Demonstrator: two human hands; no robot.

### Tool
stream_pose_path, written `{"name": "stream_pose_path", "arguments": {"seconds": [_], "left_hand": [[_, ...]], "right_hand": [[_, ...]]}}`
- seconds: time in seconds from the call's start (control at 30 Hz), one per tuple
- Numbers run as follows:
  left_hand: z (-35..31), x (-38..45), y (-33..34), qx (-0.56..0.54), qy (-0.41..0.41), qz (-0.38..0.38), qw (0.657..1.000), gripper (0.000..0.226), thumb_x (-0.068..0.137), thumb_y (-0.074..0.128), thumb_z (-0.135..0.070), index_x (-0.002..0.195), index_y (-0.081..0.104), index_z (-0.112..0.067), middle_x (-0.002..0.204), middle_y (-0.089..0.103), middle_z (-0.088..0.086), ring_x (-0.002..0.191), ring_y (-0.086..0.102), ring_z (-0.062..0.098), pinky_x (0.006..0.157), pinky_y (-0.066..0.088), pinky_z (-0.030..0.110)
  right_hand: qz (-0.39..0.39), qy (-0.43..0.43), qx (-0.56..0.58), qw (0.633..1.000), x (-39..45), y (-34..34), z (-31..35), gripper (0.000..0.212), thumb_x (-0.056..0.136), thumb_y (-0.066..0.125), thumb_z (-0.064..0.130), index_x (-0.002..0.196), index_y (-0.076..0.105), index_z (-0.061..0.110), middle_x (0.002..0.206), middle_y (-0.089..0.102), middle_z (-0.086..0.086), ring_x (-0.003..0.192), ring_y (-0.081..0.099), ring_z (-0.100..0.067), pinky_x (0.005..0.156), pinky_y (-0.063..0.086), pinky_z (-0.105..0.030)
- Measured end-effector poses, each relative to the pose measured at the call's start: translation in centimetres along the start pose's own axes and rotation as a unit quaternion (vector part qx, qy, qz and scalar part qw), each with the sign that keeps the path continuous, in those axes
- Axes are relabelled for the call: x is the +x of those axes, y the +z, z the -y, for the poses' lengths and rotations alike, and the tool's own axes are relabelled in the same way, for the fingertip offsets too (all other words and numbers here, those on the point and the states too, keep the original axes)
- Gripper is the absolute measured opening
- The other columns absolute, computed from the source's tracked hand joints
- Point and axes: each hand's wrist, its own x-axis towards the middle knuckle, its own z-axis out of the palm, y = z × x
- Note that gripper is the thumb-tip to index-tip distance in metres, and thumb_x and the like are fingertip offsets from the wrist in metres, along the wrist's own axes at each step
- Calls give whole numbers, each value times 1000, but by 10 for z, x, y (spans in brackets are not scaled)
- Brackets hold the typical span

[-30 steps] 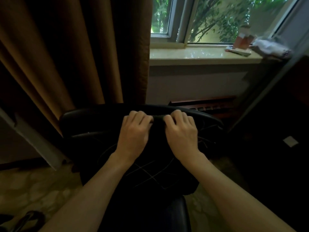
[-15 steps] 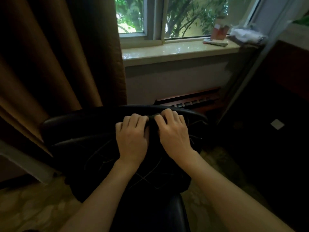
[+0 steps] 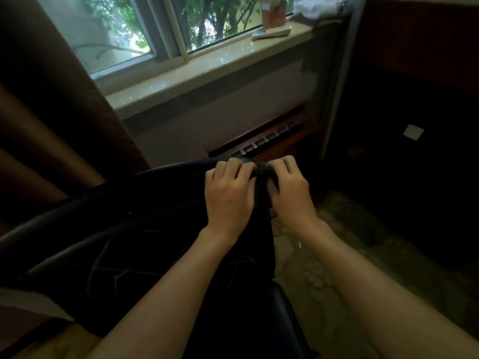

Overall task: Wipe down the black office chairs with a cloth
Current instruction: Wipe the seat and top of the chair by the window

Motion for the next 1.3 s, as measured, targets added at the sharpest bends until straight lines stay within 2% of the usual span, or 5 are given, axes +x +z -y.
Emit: {"name": "stream_pose_path", "arguments": {"seconds": [0.13,0.37,0.6,0.83,1.3], "left_hand": [[5,18,-6,37,45,16,998,20,87,65,-21,107,67,-18,100,60,2,92,54,22,79,35,32],[9,22,-9,69,89,33,993,18,88,63,-25,102,73,-20,107,62,1,101,50,23,80,29,30],[4,-7,10,144,222,114,958,17,83,66,-21,98,74,-20,111,66,0,103,57,24,84,36,37],[7,6,2,145,161,61,974,31,80,71,-15,111,70,-16,109,63,5,99,53,24,83,34,36],[-3,-37,11,161,58,93,981,37,82,69,-18,119,68,-19,111,64,1,100,60,20,87,36,37]], "right_hand": [[9,31,122,992,25,0,1,17,91,58,7,108,60,8,109,53,-3,96,56,-16,86,48,-29],[42,89,270,958,4,18,-16,12,96,56,13,104,64,10,101,61,-2,92,57,-10,78,45,-14],[55,98,218,970,-33,43,-42,16,91,60,11,106,64,9,101,60,-3,92,57,-14,78,43,-18],[51,40,213,975,-15,37,-30,28,90,64,19,116,61,9,109,58,-6,101,58,-20,86,49,-35],[82,31,190,978,-23,56,-34,23,90,63,16,108,51,9,105,49,-1,86,59,-19,72,53,-35]]}}
